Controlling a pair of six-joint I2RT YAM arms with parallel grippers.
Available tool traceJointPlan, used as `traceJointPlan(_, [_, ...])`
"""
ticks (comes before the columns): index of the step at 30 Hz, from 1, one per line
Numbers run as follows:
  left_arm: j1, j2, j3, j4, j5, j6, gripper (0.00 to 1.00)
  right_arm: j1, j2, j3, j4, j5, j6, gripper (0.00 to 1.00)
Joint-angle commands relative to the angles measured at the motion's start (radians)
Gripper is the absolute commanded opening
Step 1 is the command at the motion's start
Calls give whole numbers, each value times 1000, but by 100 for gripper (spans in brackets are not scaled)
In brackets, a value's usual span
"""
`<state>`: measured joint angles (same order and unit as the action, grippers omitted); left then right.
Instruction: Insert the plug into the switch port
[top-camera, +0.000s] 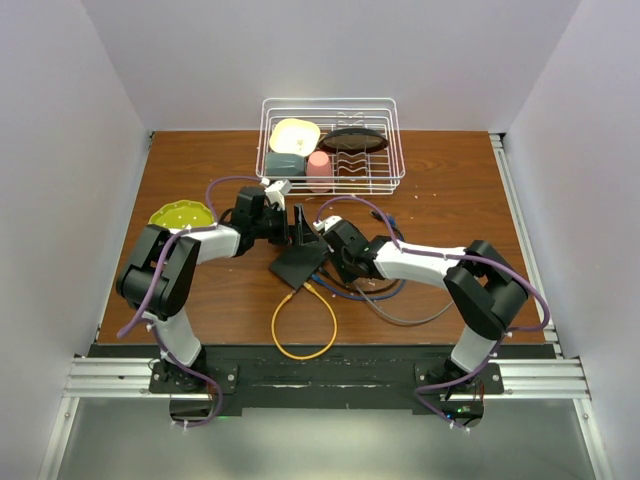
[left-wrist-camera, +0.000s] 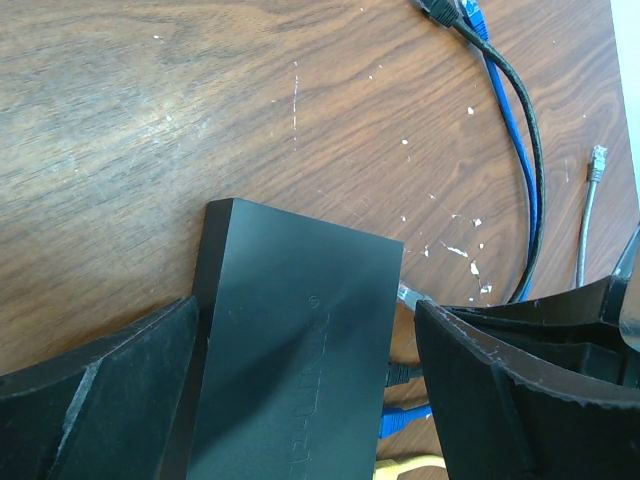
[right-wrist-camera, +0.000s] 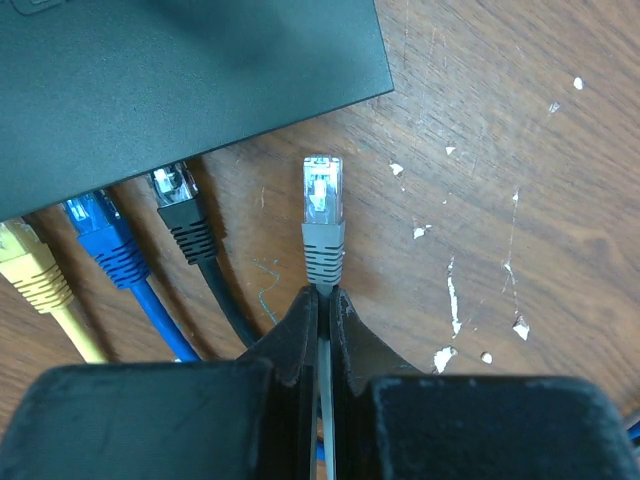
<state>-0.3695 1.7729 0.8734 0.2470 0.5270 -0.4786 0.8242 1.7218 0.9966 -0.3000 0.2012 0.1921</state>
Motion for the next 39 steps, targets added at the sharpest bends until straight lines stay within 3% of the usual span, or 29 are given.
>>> traceJointPlan(1, [-8,-13,25,29,1,11,94,0,1,45,-4,10,-26,0])
traceJointPlan(39, [-8,48,49,26,48,23,85,12,16,80,65,-98,-19,0])
